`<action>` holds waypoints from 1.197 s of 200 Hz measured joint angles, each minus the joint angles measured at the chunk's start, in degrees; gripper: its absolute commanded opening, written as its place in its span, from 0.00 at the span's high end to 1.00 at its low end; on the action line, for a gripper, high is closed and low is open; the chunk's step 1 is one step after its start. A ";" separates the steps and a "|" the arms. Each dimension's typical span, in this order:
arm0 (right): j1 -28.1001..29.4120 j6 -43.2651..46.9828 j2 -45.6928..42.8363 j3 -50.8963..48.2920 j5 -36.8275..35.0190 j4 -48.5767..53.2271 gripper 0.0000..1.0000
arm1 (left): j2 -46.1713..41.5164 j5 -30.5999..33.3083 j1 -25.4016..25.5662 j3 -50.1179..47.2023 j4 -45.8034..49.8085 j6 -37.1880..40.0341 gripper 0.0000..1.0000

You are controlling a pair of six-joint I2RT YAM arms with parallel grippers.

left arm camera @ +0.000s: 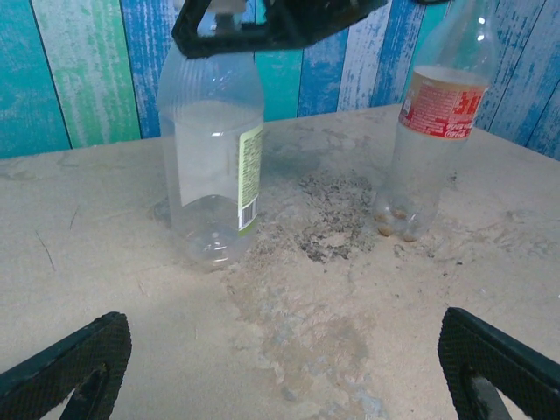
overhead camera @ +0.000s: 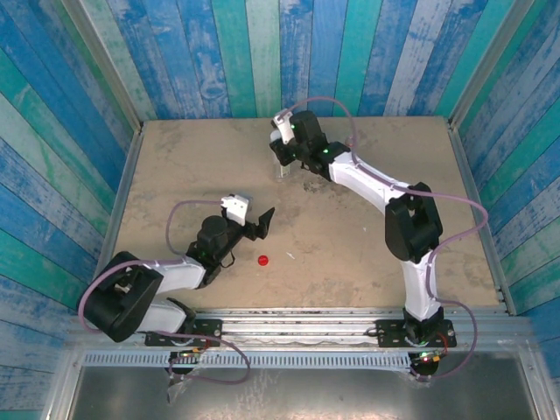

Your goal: Screw on the bottle caps

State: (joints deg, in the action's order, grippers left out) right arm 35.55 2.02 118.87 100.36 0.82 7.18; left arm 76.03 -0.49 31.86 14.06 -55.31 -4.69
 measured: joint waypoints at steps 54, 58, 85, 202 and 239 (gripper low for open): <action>-0.17 0.48 1.73 0.22 -0.04 -1.05 0.47 | -0.37 -2.23 -0.15 -0.02 0.96 0.35 0.06; -0.17 0.57 1.73 0.22 -0.02 -1.11 0.44 | -0.37 -2.47 -0.15 -0.02 0.96 0.37 0.06; -0.17 0.76 1.68 0.22 0.09 -0.81 0.29 | -0.37 -3.32 -0.15 0.00 0.96 0.55 0.06; -1.62 -0.24 -25.70 -19.06 0.31 -1.25 0.13 | 12.02 -13.03 1.18 9.66 -4.17 2.58 0.06; -3.76 -1.66 -39.08 -34.23 -2.73 -0.92 0.13 | 20.39 -16.68 3.04 18.91 -5.35 3.61 0.06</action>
State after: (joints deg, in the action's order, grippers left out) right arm 31.79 0.36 79.79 66.13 -1.91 6.26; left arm 96.42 -17.17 34.89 32.97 -60.66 -1.08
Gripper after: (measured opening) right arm 0.875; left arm 0.938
